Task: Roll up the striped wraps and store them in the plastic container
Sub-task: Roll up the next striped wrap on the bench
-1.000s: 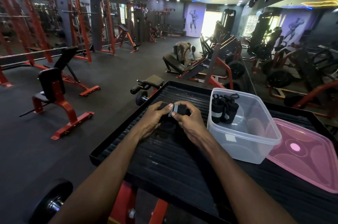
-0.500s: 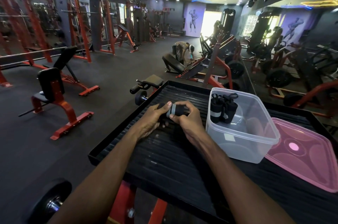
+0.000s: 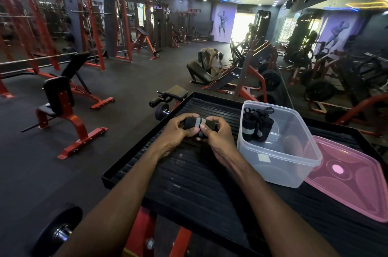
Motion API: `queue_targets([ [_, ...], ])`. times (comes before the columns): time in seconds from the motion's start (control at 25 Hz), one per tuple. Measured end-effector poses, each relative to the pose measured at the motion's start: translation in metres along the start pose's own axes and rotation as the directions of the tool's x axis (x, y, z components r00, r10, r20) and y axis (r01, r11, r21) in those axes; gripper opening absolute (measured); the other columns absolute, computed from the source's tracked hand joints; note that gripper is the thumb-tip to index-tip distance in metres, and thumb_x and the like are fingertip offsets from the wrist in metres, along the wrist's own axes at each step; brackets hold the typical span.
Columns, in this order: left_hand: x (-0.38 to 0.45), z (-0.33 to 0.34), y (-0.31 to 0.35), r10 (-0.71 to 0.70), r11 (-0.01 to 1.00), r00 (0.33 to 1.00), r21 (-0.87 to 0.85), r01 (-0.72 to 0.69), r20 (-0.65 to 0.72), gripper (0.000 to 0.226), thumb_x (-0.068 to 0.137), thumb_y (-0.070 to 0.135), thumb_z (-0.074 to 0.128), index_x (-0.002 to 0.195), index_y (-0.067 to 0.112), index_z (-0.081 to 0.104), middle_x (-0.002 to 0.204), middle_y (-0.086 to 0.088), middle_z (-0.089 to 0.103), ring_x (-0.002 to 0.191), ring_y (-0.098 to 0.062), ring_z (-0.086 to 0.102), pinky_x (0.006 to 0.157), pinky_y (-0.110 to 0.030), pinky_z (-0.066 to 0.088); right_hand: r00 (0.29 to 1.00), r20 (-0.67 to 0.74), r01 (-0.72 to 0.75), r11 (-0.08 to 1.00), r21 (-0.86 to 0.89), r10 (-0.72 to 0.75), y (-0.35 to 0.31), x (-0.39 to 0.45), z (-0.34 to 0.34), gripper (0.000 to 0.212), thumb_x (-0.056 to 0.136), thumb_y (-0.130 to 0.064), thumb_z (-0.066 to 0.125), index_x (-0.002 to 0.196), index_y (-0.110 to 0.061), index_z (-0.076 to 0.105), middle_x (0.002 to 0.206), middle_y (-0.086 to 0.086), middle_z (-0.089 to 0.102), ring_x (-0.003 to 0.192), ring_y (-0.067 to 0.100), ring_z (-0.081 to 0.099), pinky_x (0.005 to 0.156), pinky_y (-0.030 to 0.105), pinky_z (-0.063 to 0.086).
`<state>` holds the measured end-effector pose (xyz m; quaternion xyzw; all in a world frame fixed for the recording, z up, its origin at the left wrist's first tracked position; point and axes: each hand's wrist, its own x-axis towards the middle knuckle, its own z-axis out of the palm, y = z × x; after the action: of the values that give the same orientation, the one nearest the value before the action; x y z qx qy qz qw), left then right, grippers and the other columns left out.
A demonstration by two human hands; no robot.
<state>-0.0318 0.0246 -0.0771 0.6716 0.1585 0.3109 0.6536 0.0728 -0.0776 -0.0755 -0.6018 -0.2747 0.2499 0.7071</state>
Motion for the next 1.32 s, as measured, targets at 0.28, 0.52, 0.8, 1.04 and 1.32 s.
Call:
queue_targets([
  [0.28, -0.002, -0.001, 0.002, 0.049, 0.994, 0.998, 0.099, -0.045, -0.037, 0.037, 0.085, -0.002, 0.071, 0.118, 0.014, 0.067, 0.11, -0.001, 0.072, 0.103, -0.01, 0.067, 0.089, -0.022, 0.054, 0.997, 0.033, -0.072, 0.988, 0.135, 0.068, -0.003, 0.002, -0.002, 0.039, 0.084, -0.005, 0.075, 0.119, -0.009, 0.058, 0.115, 0.013, 0.068, 0.103, 0.026, 0.069, 0.087, 0.042, 0.059],
  [0.52, -0.007, 0.0, 0.0, -0.05, 0.997, 0.995, 0.06, 0.045, 0.084, 0.038, 0.084, -0.007, 0.071, 0.113, 0.018, 0.068, 0.098, -0.008, 0.073, 0.084, -0.017, 0.069, 0.073, -0.029, 0.058, 0.997, 0.001, 0.076, 0.957, -0.28, -0.079, 0.002, -0.001, -0.007, 0.016, 0.085, -0.015, 0.076, 0.1, -0.016, 0.071, 0.098, 0.007, 0.075, 0.09, 0.023, 0.072, 0.079, 0.04, 0.061],
  [0.8, -0.007, 0.004, 0.005, -0.041, 0.999, 0.999, 0.027, 0.041, 0.015, 0.022, 0.09, 0.0, 0.067, 0.11, 0.009, 0.065, 0.082, -0.009, 0.069, 0.06, -0.015, 0.063, 0.055, -0.029, 0.051, 0.98, 0.026, 0.19, 0.879, -0.437, -0.199, -0.014, -0.011, -0.003, 0.018, 0.089, -0.033, 0.068, 0.102, -0.02, 0.066, 0.093, -0.006, 0.07, 0.088, 0.013, 0.066, 0.075, 0.029, 0.052],
  [1.04, -0.002, 0.013, 0.014, 0.058, 0.998, 0.998, -0.017, -0.058, -0.032, 0.045, 0.076, 0.021, 0.072, 0.118, 0.009, 0.061, 0.089, -0.004, 0.069, 0.062, -0.012, 0.065, 0.048, -0.027, 0.049, 0.976, 0.022, 0.213, 0.926, -0.313, -0.217, -0.028, -0.012, -0.003, 0.015, 0.089, -0.03, 0.067, 0.103, -0.027, 0.066, 0.097, -0.007, 0.072, 0.092, 0.013, 0.069, 0.086, 0.051, 0.057],
  [1.32, 0.024, 0.035, 0.031, 0.117, 0.992, 0.991, 0.042, -0.12, 0.058, 0.055, 0.081, 0.059, 0.06, 0.122, 0.021, 0.056, 0.094, -0.011, 0.068, 0.072, -0.028, 0.064, 0.06, -0.036, 0.046, 0.941, -0.071, 0.273, 0.869, -0.414, -0.329, -0.083, -0.007, -0.034, 0.015, 0.083, -0.039, 0.073, 0.091, -0.027, 0.067, 0.087, -0.007, 0.07, 0.083, 0.02, 0.071, 0.071, 0.045, 0.061],
])
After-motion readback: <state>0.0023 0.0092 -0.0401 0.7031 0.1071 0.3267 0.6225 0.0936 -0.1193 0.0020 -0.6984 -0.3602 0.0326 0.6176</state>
